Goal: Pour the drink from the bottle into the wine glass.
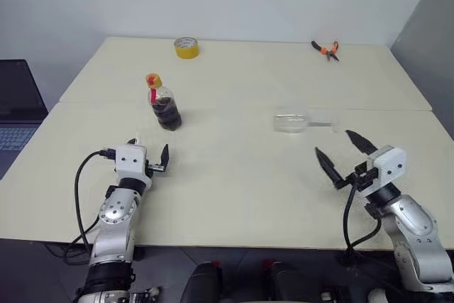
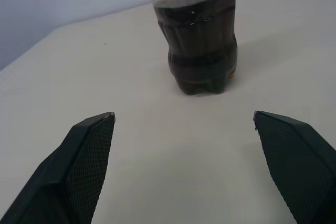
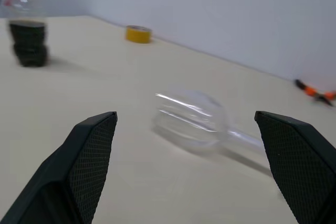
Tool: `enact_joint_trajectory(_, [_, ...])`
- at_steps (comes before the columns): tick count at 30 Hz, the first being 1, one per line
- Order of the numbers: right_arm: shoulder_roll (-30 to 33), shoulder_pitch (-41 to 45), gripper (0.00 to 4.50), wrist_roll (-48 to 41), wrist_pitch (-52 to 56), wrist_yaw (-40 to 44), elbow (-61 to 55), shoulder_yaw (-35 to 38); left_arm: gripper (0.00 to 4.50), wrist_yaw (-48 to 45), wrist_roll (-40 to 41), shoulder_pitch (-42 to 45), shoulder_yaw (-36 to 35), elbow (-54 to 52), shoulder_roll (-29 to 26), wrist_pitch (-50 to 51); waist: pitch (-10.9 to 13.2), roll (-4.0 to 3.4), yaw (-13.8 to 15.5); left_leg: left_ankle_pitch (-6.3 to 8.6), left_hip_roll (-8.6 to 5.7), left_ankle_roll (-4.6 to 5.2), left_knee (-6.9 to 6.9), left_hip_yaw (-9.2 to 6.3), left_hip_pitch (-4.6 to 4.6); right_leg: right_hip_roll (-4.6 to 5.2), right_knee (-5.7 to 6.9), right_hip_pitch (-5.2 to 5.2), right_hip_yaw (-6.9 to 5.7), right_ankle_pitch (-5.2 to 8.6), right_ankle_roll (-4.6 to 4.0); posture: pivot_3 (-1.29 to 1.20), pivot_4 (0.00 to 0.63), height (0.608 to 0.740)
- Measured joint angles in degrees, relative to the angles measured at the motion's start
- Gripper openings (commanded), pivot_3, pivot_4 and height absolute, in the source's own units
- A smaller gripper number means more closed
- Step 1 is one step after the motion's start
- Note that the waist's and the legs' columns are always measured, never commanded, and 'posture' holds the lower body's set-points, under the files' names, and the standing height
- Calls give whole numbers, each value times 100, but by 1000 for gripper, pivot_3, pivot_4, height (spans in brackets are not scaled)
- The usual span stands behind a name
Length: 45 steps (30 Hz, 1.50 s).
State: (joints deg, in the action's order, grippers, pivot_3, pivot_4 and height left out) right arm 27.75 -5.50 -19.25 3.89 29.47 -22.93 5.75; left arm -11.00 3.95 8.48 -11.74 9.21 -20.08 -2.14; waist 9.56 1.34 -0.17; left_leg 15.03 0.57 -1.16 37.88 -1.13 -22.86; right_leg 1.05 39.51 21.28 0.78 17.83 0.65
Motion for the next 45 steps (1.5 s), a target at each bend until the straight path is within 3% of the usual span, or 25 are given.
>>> enact_joint_trajectory(4, [172,286,4500,-107,557,363,-324,-500,4475,-126,252,354,-38,-38,0,562,2,4,4,0,1,0,-1,-4,-2,-1,-1,3,-5,0,0,0,150,740])
enact_joint_trajectory(15, [83,884,4500,-210,704,768,-124,-728,4475,-780,731,904,-52,54,-57,676,3,5,5,0,0,-1,-1,-7,-3,-2,-6,1,-8,0,0,0,150,740])
enact_joint_trajectory(27, [-237,1304,4500,28,690,790,75,-1138,4475,-341,412,1906,-30,1721,-13,323,4,7,5,0,-1,-1,1,-8,-6,-1,-6,4,-10,-1,1,0,150,740])
enact_joint_trajectory(45, [-413,1566,4500,225,806,739,64,-1270,4475,-550,294,3324,9,4067,-12,-724,5,9,3,-1,-3,-2,2,-7,-9,-1,-4,8,-13,-1,0,0,150,740])
